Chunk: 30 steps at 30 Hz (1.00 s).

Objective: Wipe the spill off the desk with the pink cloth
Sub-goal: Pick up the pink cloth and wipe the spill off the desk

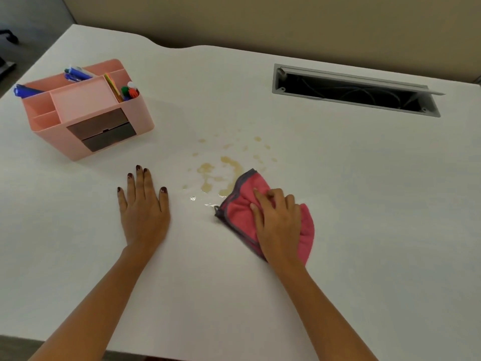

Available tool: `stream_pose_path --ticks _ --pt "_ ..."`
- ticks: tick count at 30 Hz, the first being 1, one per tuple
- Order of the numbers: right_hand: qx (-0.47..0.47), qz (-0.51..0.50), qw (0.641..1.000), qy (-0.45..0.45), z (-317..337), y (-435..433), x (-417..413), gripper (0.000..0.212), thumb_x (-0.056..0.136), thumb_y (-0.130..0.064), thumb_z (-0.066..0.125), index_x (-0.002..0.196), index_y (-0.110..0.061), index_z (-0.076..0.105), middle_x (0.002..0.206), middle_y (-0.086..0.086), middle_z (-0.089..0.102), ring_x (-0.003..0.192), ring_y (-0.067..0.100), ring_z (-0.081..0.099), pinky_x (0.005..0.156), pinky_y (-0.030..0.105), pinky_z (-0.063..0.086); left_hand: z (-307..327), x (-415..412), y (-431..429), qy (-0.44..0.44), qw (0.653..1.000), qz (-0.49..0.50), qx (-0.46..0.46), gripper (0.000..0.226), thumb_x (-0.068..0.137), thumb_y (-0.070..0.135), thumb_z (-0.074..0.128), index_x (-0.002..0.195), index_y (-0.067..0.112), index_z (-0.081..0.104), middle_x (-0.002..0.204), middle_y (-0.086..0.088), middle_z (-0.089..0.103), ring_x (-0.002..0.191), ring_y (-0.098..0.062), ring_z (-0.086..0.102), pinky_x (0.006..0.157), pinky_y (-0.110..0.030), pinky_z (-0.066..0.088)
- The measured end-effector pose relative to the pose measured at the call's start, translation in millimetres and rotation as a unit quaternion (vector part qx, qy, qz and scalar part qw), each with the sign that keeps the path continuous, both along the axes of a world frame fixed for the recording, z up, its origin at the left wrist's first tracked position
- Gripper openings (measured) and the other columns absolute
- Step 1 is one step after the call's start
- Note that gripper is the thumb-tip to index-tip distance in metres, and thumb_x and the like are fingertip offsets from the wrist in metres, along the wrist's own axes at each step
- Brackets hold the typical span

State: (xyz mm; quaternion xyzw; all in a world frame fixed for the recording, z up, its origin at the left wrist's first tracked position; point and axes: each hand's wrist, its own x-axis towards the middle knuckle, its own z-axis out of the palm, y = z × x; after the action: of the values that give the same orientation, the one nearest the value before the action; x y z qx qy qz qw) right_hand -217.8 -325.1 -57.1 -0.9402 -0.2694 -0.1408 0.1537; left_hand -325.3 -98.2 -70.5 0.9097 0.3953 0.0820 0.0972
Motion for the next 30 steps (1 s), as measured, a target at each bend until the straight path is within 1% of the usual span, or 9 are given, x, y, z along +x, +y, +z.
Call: stream_pose_path --ticks 2,6,9,11,14,17,25,27,30 --pt "0.009 -0.017 1.0 -0.005 0.0 -10.4 12.1 0.024 0.094 -0.034 0.055 0.112 -0.023 0.066 0.101 0.002 0.062 0.078 0.024 0.052 0.066 0.037 0.041 -0.2 -0.4 0.1 -0.003 1.0 -0.002 -0.001 0.057 0.1 0.032 0.024 0.15 0.007 0.014 0.16 -0.007 0.01 0.148 -0.024 0.007 0.121 -0.045 0.004" --pt "0.008 -0.172 0.984 0.035 3.5 -21.1 61.9 0.029 0.095 -0.036 0.051 0.115 -0.021 0.064 0.103 0.009 0.058 0.087 0.031 0.049 0.076 0.04 0.033 -0.5 -0.8 0.5 -0.003 1.0 -0.003 -0.002 0.056 0.1 0.03 0.024 0.15 0.007 0.014 0.16 -0.007 0.009 0.148 -0.024 0.006 0.121 -0.045 0.004" --pt "0.004 -0.227 0.971 0.074 6.9 -10.4 83.5 0.032 0.096 -0.037 0.047 0.119 -0.019 0.06 0.109 0.01 0.054 0.095 0.03 0.046 0.081 0.04 0.031 -0.5 -0.5 0.8 -0.003 1.0 -0.004 0.0 0.055 0.1 0.028 0.026 0.15 0.007 0.014 0.16 -0.008 0.01 0.148 -0.025 0.007 0.121 -0.045 0.004" --pt "-0.002 -0.2 0.977 0.077 8.8 4.3 74.8 0.031 0.095 -0.037 0.047 0.117 -0.02 0.06 0.109 0.01 0.054 0.094 0.03 0.046 0.079 0.04 0.032 -0.7 -0.7 0.7 0.001 1.0 -0.003 0.0 0.056 0.1 0.028 0.025 0.15 0.007 0.013 0.16 -0.008 0.009 0.148 -0.025 0.007 0.121 -0.046 0.004" --pt "-0.006 -0.069 0.997 0.039 6.1 23.5 31.6 0.028 0.095 -0.038 0.048 0.11 -0.021 0.064 0.103 0.006 0.058 0.085 0.028 0.049 0.072 0.039 0.035 -0.9 -0.6 0.8 0.001 1.0 -0.005 0.0 0.056 0.101 0.029 0.024 0.15 0.007 0.012 0.16 -0.008 0.009 0.148 -0.025 0.006 0.121 -0.045 0.004" --pt "-0.013 0.034 0.999 0.02 0.8 14.5 9.3 0.027 0.095 -0.04 0.048 0.111 -0.025 0.065 0.103 0.001 0.06 0.084 0.024 0.05 0.071 0.035 0.033 -0.3 -1.0 0.5 0.0 1.0 -0.006 -0.005 0.055 0.101 0.029 0.024 0.15 0.007 0.013 0.16 -0.007 0.009 0.148 -0.025 0.006 0.121 -0.044 0.003" --pt "0.025 -0.194 0.978 0.073 5.5 -14.4 66.9 0.032 0.096 -0.039 0.048 0.118 -0.022 0.063 0.108 0.007 0.056 0.09 0.029 0.046 0.078 0.039 0.032 0.9 -4.2 1.9 0.0 1.0 -0.017 -0.003 0.057 0.1 0.03 0.022 0.151 0.007 0.008 0.16 -0.008 0.006 0.148 -0.025 0.005 0.121 -0.044 0.004" --pt "0.023 -0.186 0.979 0.074 7.7 4.9 52.7 0.03 0.095 -0.037 0.05 0.116 -0.021 0.063 0.106 0.008 0.056 0.089 0.029 0.047 0.076 0.04 0.033 0.9 -4.4 1.1 -0.004 1.0 -0.015 -0.005 0.057 0.101 0.03 0.021 0.151 0.007 0.006 0.16 -0.008 0.006 0.148 -0.024 0.005 0.121 -0.044 0.003" --pt "0.0 -0.057 0.997 0.055 6.2 28.7 12.6 0.028 0.095 -0.038 0.05 0.113 -0.022 0.065 0.103 0.006 0.058 0.084 0.028 0.05 0.071 0.04 0.038 1.6 -4.4 1.0 -0.003 1.0 -0.015 -0.008 0.058 0.1 0.031 0.021 0.151 0.008 0.005 0.161 -0.007 0.006 0.148 -0.024 0.005 0.121 -0.044 0.004"
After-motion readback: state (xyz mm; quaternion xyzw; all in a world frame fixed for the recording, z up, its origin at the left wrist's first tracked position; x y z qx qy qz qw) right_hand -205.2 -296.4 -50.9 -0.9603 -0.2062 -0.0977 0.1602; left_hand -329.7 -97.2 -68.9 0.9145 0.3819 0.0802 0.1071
